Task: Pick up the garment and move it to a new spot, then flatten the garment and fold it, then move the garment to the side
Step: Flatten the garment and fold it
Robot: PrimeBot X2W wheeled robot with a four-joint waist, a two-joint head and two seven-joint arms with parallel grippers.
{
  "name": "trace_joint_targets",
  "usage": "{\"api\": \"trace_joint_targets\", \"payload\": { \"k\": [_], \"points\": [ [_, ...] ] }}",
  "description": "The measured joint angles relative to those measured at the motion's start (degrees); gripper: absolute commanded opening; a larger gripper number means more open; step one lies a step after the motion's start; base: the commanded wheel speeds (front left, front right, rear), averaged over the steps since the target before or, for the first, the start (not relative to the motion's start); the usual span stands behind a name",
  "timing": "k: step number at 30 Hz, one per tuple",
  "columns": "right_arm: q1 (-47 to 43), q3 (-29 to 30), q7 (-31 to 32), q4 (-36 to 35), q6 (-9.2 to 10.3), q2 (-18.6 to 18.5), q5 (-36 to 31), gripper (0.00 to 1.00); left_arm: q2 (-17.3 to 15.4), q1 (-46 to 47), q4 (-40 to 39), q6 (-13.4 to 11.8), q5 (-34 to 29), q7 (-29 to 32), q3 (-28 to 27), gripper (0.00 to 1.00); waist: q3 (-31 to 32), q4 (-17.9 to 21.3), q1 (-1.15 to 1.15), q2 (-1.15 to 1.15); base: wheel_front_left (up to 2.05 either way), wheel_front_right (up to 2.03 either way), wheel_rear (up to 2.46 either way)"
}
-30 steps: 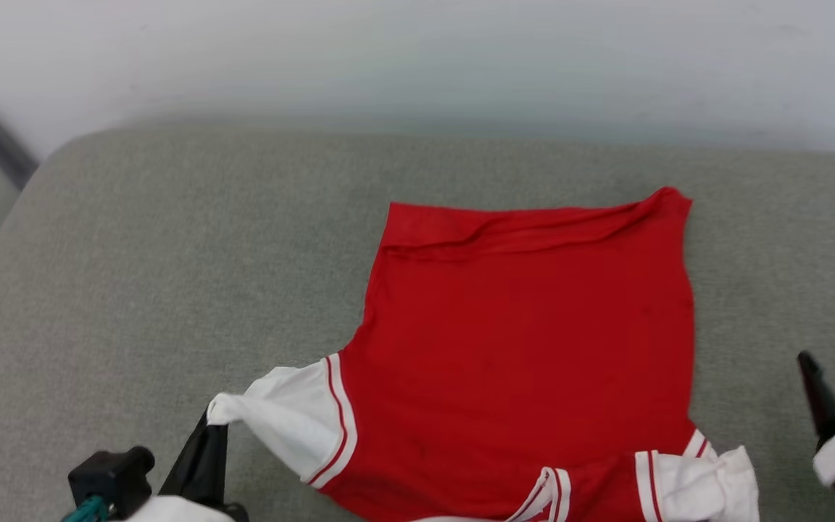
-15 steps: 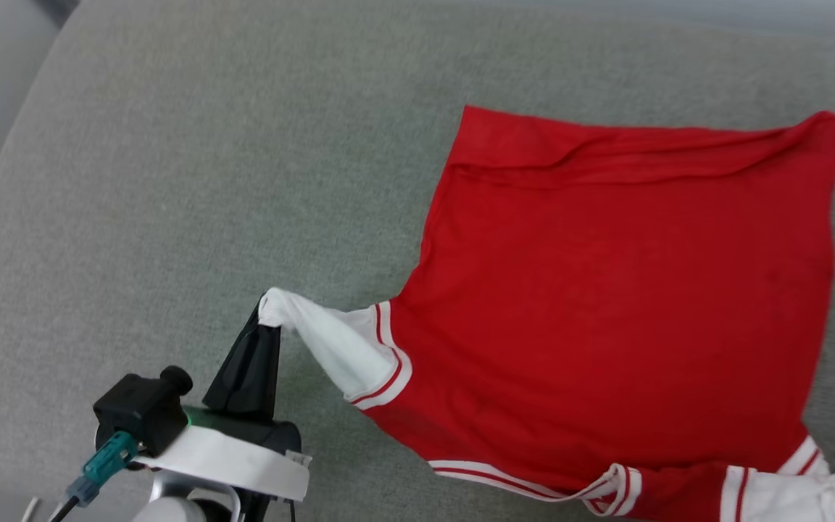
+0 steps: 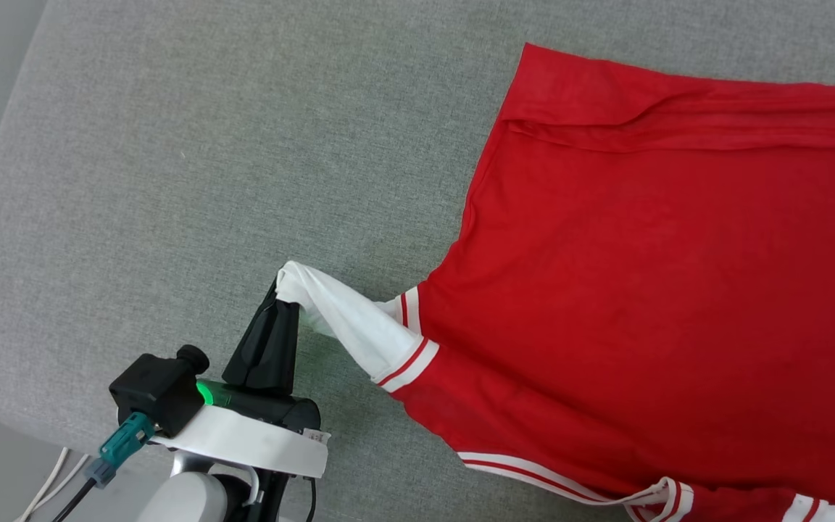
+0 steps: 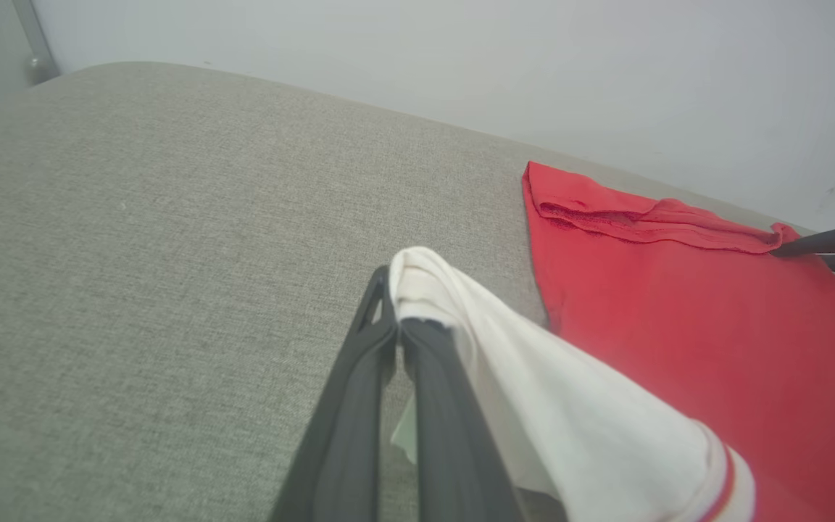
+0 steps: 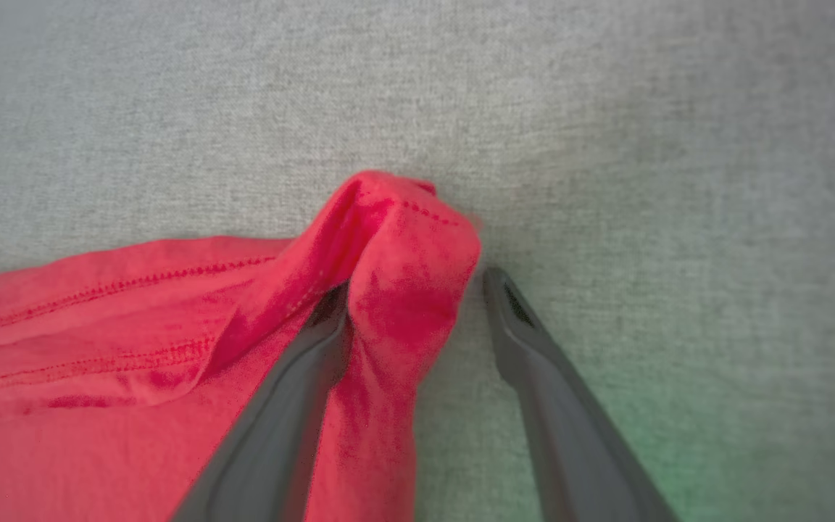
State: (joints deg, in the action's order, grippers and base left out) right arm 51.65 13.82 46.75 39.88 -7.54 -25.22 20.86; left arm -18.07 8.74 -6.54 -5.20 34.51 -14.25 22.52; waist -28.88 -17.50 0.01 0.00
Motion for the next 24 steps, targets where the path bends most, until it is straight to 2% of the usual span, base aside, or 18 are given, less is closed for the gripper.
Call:
{"api": "trace_joint_targets", "payload": {
  "k": [8, 14, 19, 24],
  "points": [
    [-1.88, -2.71, 0.68, -0.69, 0.0, -0.34, -2.31, 0.0, -0.04, -0.3, 2.38, 0.25, 0.11, -0.14, -0.48, 0.0, 3.59, 0.88, 0.0, 0.0, 0.0, 0.0, 0.0],
    [-6.81, -5.7, 1.77, -5.69, 0.01, -3.23, -1.64, 0.0, -0.9, -2.81, 4.63, 0.07, 1.27, -0.31, -1.85, 0.0, 8.59, 3.08, 0.0, 0.0, 0.0, 0.0, 0.0],
    [-15.36, -7.4, 3.99, -11.74, 0.01, -4.19, 0.83, 0.0, -2.1, -5.76, 6.03, -0.86, 2.41, -0.03, -3.16, 0.0, 13.03, 6.64, 0.0, 0.0, 0.0, 0.0, 0.0],
    [-27.75, -7.79, 7.11, -20.02, 0.01, -3.7, 2.41, 0.0, -3.72, -9.02, 6.53, -2.1, 3.27, 0.53, -4.79, 0.0, 16.91, 11.56, 0.0, 0.0, 0.0, 0.0, 0.0]
  ]
}}
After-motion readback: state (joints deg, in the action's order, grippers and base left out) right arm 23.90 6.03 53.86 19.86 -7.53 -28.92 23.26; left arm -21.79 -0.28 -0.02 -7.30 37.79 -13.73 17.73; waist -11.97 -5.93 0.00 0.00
